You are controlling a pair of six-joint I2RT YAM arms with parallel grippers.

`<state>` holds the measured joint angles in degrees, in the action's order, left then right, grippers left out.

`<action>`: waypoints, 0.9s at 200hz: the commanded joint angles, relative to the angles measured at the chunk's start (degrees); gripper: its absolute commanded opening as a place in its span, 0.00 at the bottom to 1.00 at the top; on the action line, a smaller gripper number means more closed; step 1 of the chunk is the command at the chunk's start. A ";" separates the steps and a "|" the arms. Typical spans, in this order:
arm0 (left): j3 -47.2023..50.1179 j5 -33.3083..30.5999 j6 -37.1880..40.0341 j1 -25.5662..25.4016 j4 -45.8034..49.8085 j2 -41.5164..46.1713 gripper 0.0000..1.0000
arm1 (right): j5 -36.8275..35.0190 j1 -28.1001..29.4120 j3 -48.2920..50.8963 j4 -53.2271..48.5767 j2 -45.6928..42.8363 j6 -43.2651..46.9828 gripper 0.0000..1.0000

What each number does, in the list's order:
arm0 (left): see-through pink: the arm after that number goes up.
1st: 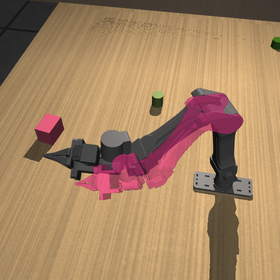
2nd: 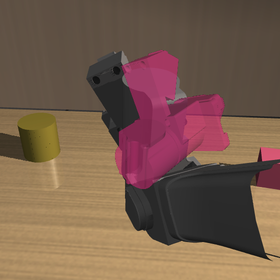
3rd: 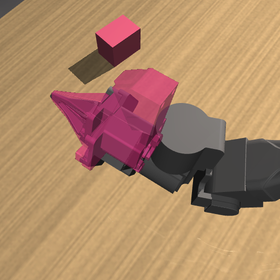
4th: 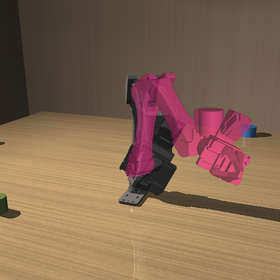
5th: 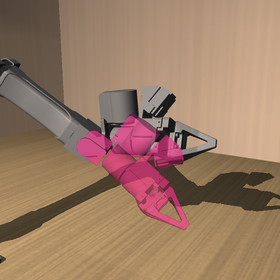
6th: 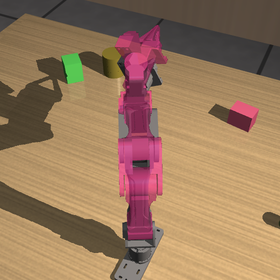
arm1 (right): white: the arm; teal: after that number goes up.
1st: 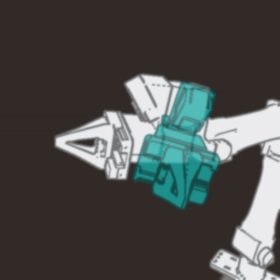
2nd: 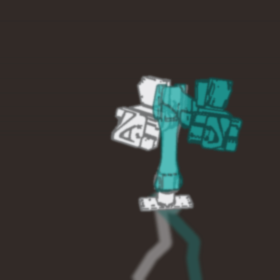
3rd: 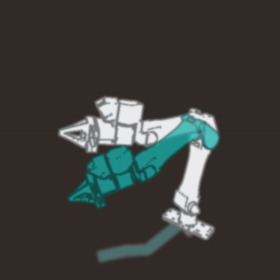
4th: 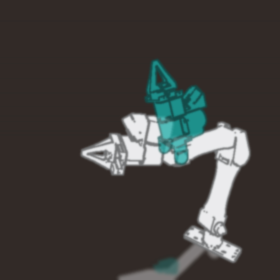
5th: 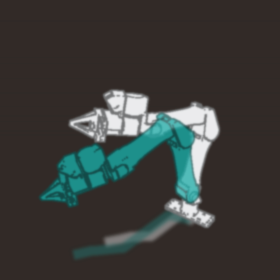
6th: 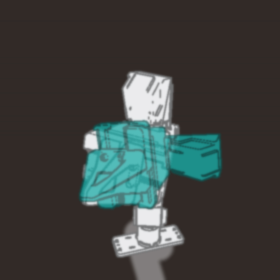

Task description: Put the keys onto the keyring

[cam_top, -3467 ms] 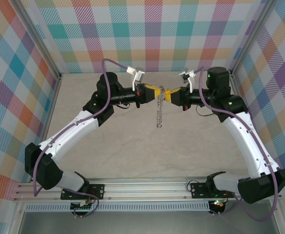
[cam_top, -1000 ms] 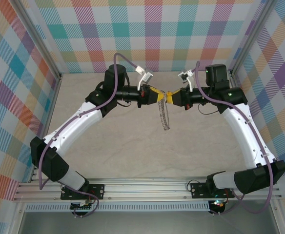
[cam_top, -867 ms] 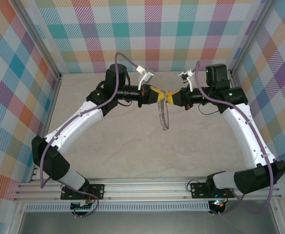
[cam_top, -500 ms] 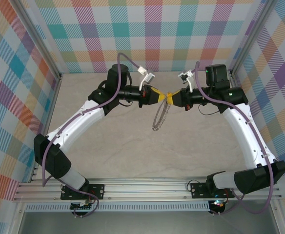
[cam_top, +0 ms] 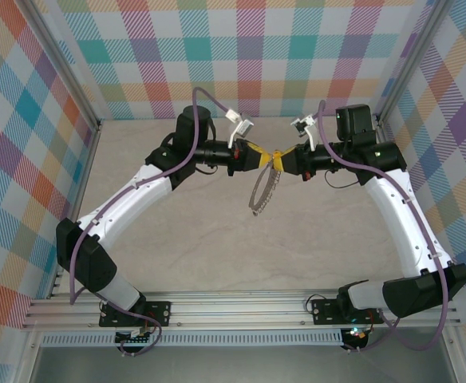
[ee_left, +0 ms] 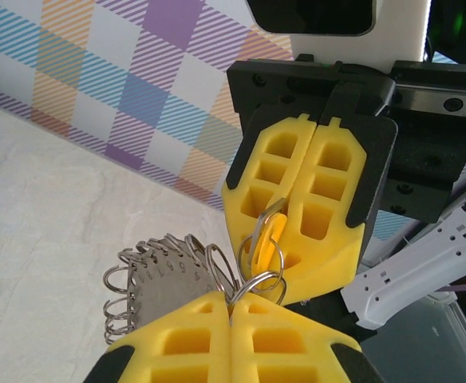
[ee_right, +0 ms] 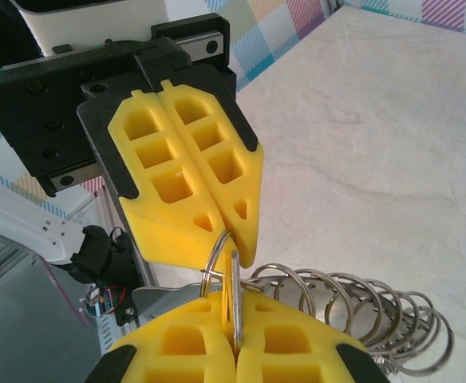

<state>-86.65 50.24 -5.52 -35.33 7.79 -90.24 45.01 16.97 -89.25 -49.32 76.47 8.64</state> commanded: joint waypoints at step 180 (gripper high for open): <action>4.09 -7.06 -6.43 0.18 -7.92 4.82 0.00 | -1.12 0.76 6.39 6.88 -3.85 -1.29 0.00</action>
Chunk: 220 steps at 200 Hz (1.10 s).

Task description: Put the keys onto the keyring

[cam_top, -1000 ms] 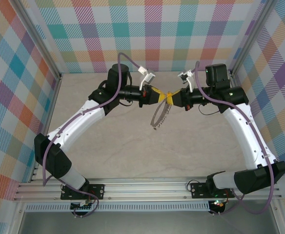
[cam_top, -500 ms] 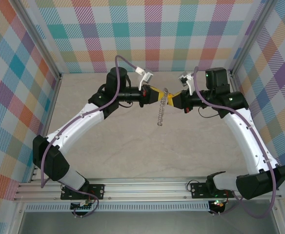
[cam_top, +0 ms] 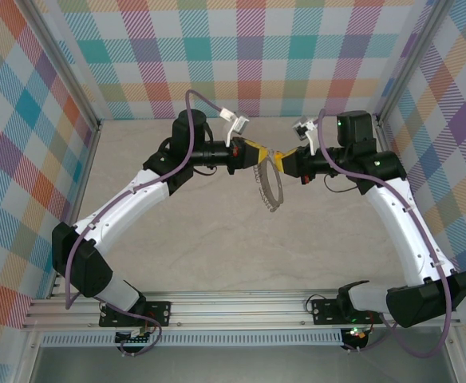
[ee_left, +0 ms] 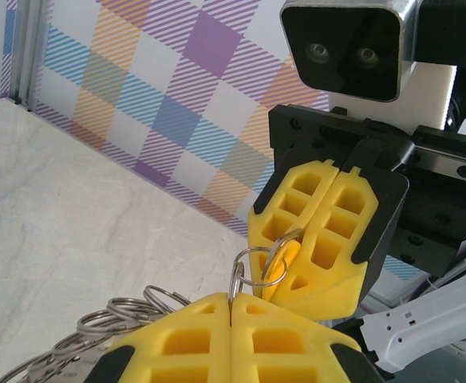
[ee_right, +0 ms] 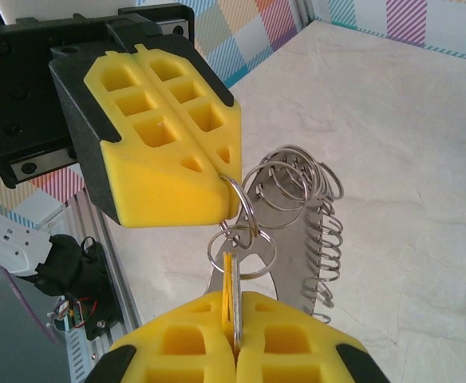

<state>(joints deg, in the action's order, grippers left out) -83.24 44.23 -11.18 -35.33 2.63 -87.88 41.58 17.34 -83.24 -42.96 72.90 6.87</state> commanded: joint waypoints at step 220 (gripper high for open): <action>0.86 -0.94 -1.12 0.18 -3.34 2.00 0.00 | 2.94 0.48 -1.70 -0.46 0.75 1.31 0.00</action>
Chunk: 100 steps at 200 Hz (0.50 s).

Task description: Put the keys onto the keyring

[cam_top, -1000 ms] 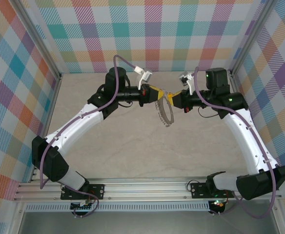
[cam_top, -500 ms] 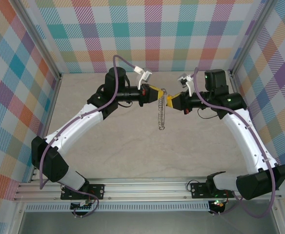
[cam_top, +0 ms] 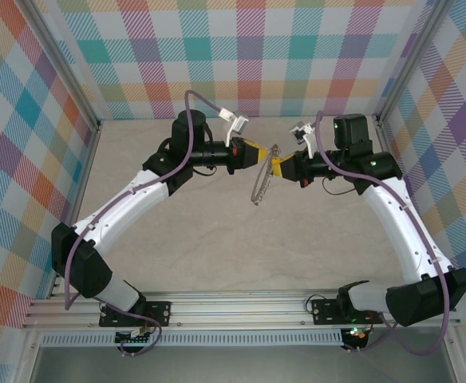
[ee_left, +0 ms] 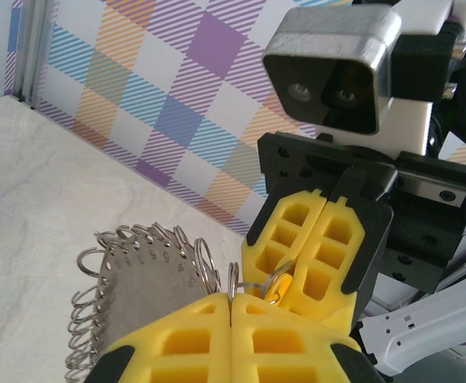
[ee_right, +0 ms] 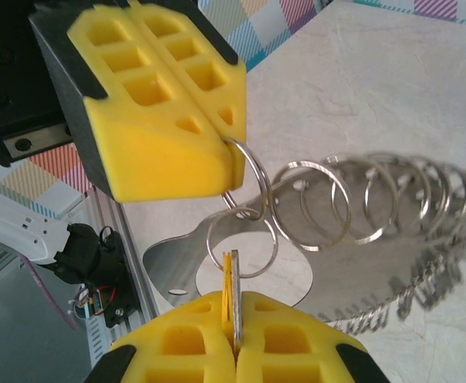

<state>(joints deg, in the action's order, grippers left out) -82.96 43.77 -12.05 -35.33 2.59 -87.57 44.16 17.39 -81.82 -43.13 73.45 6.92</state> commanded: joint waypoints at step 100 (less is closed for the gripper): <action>0.59 -0.42 -0.07 0.18 -3.16 1.77 0.00 | 0.47 0.36 -1.95 0.10 0.09 0.91 0.00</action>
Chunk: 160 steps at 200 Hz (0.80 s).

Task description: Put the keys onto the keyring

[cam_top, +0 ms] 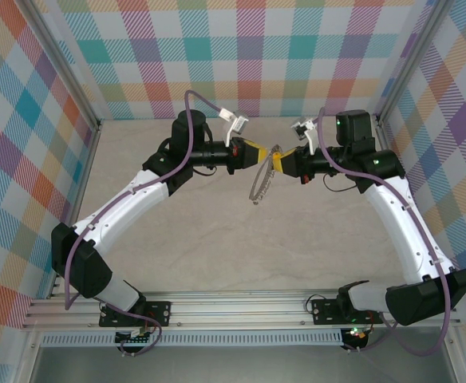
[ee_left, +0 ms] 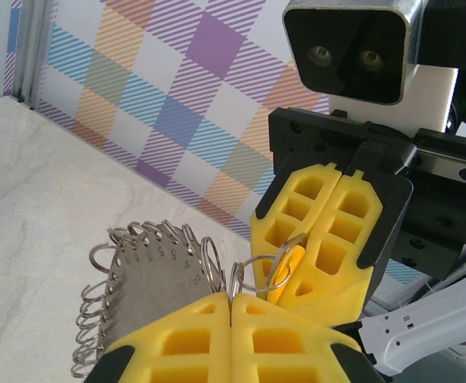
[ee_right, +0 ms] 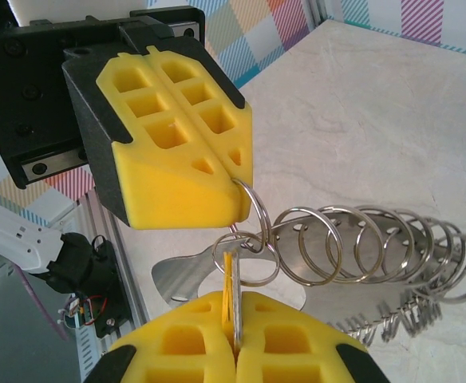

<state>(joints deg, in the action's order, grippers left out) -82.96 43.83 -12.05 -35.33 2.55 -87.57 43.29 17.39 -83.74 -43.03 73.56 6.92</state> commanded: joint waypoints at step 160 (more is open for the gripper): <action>1.74 -0.44 -0.27 0.22 -3.89 1.41 0.00 | 2.41 0.42 -1.17 -1.64 1.36 1.34 0.00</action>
<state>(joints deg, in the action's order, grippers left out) -81.41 43.59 -12.40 -35.33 1.15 -87.57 43.55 17.39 -82.96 -43.05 74.11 6.90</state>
